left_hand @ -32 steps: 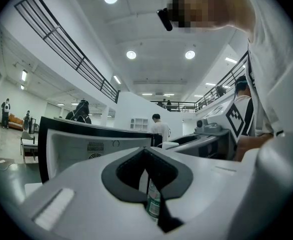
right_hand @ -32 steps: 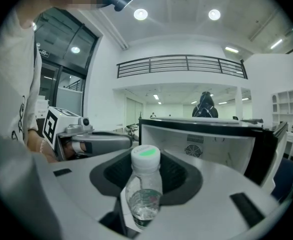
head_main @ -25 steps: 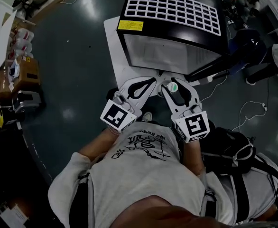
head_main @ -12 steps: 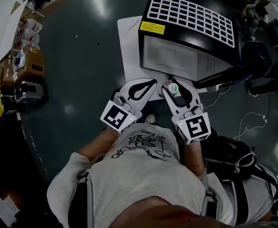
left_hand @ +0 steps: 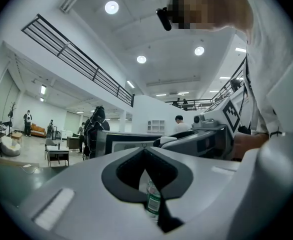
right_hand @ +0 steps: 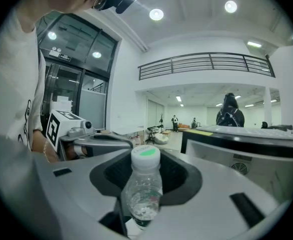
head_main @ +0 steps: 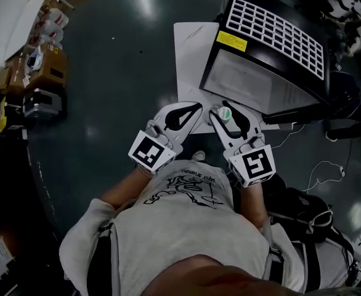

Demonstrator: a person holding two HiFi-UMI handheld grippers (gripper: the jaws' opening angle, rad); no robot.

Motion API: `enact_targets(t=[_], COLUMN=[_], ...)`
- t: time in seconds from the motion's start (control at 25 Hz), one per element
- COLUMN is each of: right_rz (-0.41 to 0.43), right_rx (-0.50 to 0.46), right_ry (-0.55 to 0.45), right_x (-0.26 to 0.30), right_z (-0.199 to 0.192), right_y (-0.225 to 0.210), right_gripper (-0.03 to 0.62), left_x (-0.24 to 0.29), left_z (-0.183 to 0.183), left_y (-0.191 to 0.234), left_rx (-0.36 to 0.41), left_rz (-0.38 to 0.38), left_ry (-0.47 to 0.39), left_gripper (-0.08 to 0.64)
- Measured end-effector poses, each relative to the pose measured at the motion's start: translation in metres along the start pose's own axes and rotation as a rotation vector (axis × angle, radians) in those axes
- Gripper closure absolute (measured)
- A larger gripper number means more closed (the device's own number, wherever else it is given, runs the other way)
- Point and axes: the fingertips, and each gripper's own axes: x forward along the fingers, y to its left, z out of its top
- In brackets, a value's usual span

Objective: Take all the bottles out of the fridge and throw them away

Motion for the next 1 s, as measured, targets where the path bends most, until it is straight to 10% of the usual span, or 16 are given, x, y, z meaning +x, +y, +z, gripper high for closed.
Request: enact_targets(t=[1.0], right_rz=[0.235], right_rx=[-0.077], right_ry=[-0.015], right_x=[0.124], right_z=[0.041], right_y=[0.115], right_gripper=[0.434], left_x=[-0.151], left_z=[0.009], left_y=[0.104], left_rx=[-0.017], left_rz=[0.256], left_ry=[-0.003], left_gripper=[0.552])
